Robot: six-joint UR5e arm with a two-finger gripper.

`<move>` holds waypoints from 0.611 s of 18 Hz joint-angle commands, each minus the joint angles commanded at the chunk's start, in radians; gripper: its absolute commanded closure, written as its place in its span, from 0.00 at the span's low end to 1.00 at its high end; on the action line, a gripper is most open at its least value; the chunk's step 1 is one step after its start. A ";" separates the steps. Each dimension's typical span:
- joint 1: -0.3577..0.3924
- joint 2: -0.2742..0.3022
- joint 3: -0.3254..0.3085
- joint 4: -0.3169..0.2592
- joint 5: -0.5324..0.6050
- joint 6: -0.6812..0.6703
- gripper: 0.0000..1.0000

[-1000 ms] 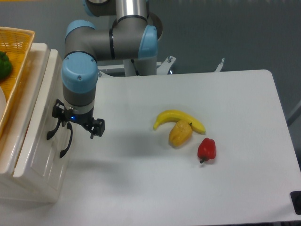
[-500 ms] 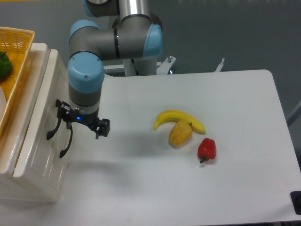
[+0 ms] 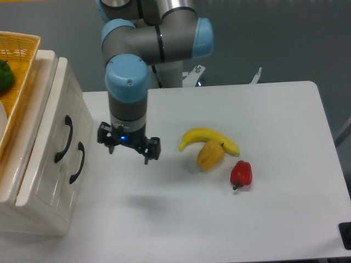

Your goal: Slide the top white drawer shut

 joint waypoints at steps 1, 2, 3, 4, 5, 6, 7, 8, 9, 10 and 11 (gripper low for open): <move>0.008 0.009 0.000 0.000 0.026 0.026 0.00; 0.018 0.014 -0.001 -0.003 0.036 0.039 0.00; 0.034 0.014 -0.005 -0.003 0.037 0.052 0.00; 0.069 0.015 -0.014 -0.006 0.040 0.141 0.00; 0.099 0.020 -0.027 -0.015 0.040 0.216 0.00; 0.123 0.034 -0.031 -0.026 0.040 0.255 0.00; 0.149 0.041 -0.031 -0.040 0.040 0.282 0.00; 0.173 0.044 -0.031 -0.057 0.040 0.307 0.00; 0.186 0.046 -0.029 -0.072 0.040 0.341 0.00; 0.196 0.049 -0.028 -0.083 0.040 0.380 0.00; 0.221 0.052 -0.028 -0.092 0.040 0.428 0.00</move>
